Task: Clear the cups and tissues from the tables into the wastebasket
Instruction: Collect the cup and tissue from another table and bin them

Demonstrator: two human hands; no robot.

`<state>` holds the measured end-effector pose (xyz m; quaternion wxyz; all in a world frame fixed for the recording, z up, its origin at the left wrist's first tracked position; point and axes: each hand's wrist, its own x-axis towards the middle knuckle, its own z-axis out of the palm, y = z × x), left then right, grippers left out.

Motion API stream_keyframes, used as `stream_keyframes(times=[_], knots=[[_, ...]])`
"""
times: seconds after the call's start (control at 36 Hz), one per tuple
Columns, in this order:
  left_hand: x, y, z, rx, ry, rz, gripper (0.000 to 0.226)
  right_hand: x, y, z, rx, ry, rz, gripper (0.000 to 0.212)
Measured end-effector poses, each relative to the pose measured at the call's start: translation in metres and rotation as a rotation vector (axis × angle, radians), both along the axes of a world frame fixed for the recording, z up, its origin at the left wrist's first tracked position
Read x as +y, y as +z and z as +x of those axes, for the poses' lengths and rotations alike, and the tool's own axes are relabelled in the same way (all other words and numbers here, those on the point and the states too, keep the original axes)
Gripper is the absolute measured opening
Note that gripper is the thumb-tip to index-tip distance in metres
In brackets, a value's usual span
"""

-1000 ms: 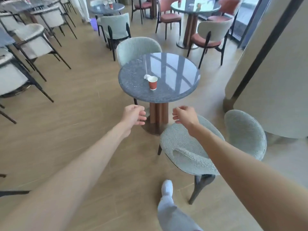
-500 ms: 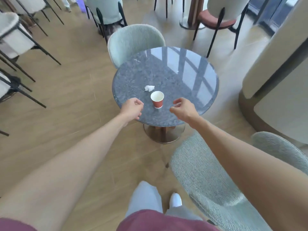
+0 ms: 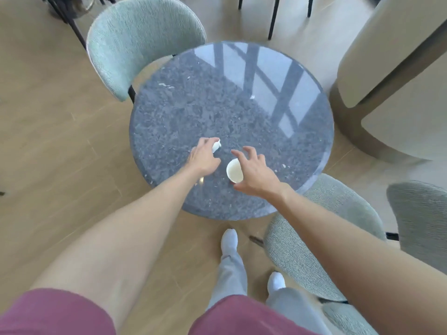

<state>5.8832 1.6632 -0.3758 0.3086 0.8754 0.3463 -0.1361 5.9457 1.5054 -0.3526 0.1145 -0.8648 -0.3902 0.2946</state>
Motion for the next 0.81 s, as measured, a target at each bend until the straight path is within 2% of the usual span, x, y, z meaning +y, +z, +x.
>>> stream_keyframes(times=[0.14,0.33,0.47,0.58,0.69,0.81], knots=[[0.026,-0.027,0.022,0.102,-0.156,0.010,0.069,0.025,-0.015,0.004,-0.055,0.077,-0.116,0.096],[0.032,-0.050,0.031,0.170,-0.221,0.050,0.051,0.028,-0.032,-0.004,-0.164,0.116,-0.179,0.073],[0.025,-0.063,0.016,0.190,-0.231,0.100,0.037,0.014,-0.039,-0.007,-0.163,-0.016,-0.147,0.063],[0.013,-0.060,0.016,0.116,-0.211,0.069,0.022,-0.007,-0.036,-0.006,-0.141,-0.152,-0.134,0.064],[-0.012,-0.041,0.029,0.026,-0.215,0.001,0.022,-0.038,-0.021,-0.007,-0.138,-0.326,-0.083,0.068],[-0.052,-0.019,0.045,-0.051,-0.346,-0.029,0.040,-0.082,0.000,-0.019,-0.163,-0.522,-0.015,0.069]])
